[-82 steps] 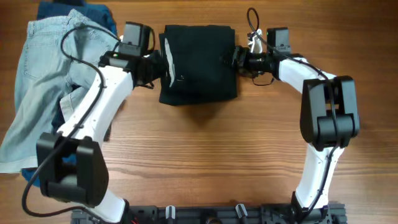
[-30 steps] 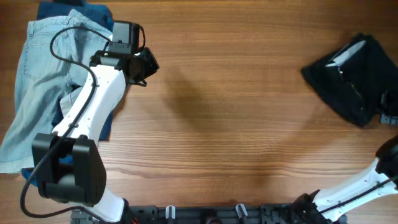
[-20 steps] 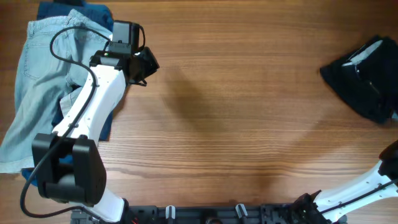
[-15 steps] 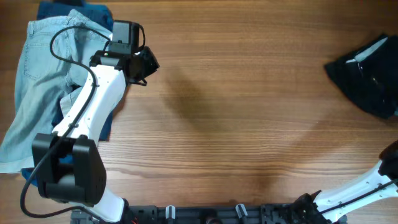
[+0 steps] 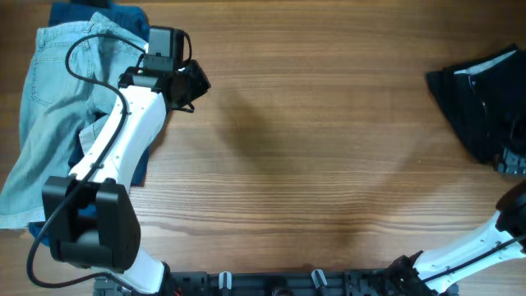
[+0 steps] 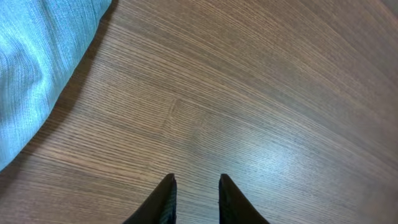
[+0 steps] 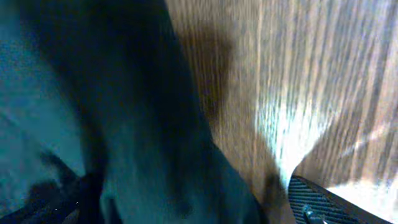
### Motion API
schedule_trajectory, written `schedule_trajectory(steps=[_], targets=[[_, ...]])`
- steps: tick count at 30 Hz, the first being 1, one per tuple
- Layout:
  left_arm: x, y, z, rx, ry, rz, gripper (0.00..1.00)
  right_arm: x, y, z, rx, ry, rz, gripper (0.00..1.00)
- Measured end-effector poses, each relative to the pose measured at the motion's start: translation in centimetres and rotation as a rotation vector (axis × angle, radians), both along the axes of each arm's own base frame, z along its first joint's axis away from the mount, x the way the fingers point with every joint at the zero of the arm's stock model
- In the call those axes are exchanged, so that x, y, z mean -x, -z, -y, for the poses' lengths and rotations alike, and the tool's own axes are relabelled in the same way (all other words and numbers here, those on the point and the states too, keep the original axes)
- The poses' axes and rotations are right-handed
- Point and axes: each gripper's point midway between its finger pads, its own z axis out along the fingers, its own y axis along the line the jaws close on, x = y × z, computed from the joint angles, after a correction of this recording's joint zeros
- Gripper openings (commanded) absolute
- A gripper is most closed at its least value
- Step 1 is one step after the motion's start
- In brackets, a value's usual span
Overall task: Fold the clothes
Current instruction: 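Lower the green bundle at the table's right edge and adjust it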
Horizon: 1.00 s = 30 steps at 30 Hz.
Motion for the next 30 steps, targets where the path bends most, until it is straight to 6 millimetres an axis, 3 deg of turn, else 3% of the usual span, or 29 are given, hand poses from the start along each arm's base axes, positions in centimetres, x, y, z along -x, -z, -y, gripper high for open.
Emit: schedule_trajectory(steps=[10, 30], targets=[[0.0, 0.0, 0.0, -0.001, 0.000, -0.001, 0.24, -1.7, -0.1, -2.0, 0.050, -0.237, 0.015, 0.91], [-0.1, 0.0, 0.0, 0.000, 0.000, 0.003, 0.24, -3.0, -0.6, -1.9, 0.068, -0.261, 0.076, 0.96]])
